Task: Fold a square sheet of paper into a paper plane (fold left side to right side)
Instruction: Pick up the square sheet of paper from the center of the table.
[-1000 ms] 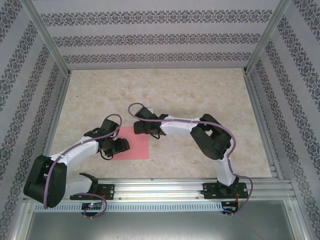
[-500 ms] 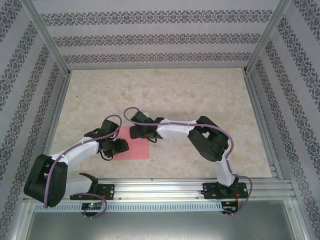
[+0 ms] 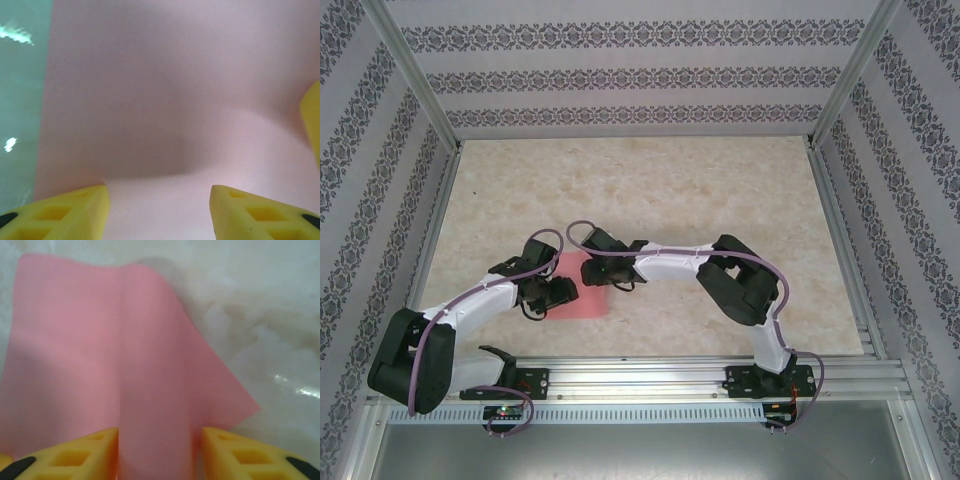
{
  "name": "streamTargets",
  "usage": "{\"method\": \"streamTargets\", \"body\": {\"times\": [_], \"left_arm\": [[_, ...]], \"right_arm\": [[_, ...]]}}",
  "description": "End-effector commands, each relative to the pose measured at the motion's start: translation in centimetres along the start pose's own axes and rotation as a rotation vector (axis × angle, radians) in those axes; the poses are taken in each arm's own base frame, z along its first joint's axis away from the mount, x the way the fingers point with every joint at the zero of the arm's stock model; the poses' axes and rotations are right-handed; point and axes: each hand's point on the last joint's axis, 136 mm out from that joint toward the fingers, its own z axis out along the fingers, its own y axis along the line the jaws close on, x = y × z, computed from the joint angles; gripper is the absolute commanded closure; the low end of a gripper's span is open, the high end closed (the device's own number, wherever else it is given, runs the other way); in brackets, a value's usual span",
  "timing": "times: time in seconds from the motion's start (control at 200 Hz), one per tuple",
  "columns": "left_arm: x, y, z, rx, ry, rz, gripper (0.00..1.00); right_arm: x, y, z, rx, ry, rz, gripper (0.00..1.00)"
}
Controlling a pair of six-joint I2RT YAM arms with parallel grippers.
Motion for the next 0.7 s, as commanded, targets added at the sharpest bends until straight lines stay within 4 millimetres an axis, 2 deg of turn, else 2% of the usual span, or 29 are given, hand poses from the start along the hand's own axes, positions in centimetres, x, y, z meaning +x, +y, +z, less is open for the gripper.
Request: {"method": "streamTargets", "body": {"times": [0.0, 0.24, 0.38, 0.505, 0.694], "left_arm": [[-0.2, -1.2, 0.1, 0.052, -0.018, 0.012, 0.42], [-1.7, -3.8, -2.6, 0.137, -0.086, 0.046, 0.38], [-2.8, -5.4, -4.6, 0.189, -0.141, 0.067, 0.37], [-3.7, -7.3, -6.4, 0.255, -0.187, 0.103, 0.36], [-5.0, -11.4, -9.1, 0.410, -0.236, 0.194, 0.33]], "right_arm": [[-1.1, 1.8, -2.3, -0.134, -0.029, 0.032, 0.62], [-1.9, 1.0, -5.4, -0.273, -0.106, 0.074, 0.73], [-2.8, -0.1, -7.5, -0.366, -0.162, 0.111, 0.74], [-4.0, -1.9, -10.4, -0.420, -0.223, 0.100, 0.75], [-5.7, -4.5, -16.2, -0.547, -0.302, 0.083, 0.75]]}}
